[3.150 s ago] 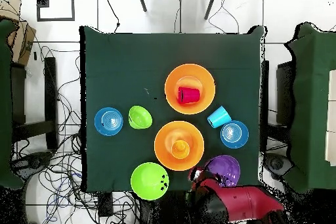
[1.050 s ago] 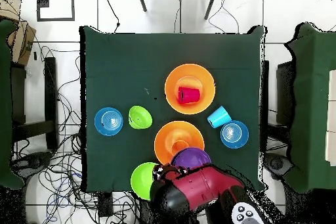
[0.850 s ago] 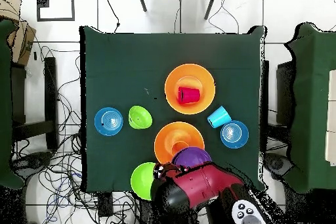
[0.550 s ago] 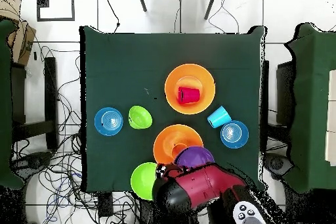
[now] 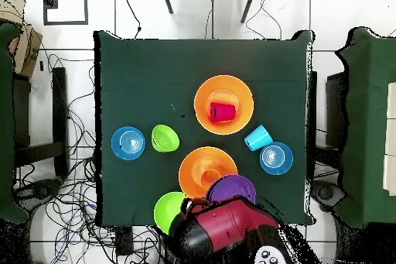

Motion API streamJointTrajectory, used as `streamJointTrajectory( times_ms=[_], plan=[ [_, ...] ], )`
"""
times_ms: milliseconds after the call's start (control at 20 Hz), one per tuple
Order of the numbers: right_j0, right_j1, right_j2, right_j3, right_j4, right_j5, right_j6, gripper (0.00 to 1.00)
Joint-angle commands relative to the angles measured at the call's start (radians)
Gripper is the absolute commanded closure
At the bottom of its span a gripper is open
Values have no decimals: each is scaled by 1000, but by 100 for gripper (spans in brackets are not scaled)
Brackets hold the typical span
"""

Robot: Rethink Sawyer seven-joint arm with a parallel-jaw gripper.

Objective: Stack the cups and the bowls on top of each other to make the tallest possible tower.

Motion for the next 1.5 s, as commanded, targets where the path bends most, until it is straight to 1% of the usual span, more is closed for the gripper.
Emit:
streamJointTrajectory(
  times_ms=[50,200,400,600,800,900,950,1100,1250,1350,1400,1500],
  plan=[
    [79,-35,-61,-79,14,133,82,100],
    [85,-56,-67,-74,38,149,58,100],
    [98,-54,-82,-82,38,150,53,100],
    [116,-11,-104,-92,27,108,82,100],
    [129,39,-117,-128,14,79,95,100],
    [148,57,-134,-138,4,62,115,100],
    [159,76,-139,-157,4,60,123,100],
    [186,79,-160,-160,17,50,131,100],
    [209,105,-184,-179,14,29,144,100],
    [233,134,-208,-201,2,4,165,100],
    [257,145,-228,-218,-15,-3,180,100],
    [286,152,-251,-229,-9,-4,191,100]
  ],
)
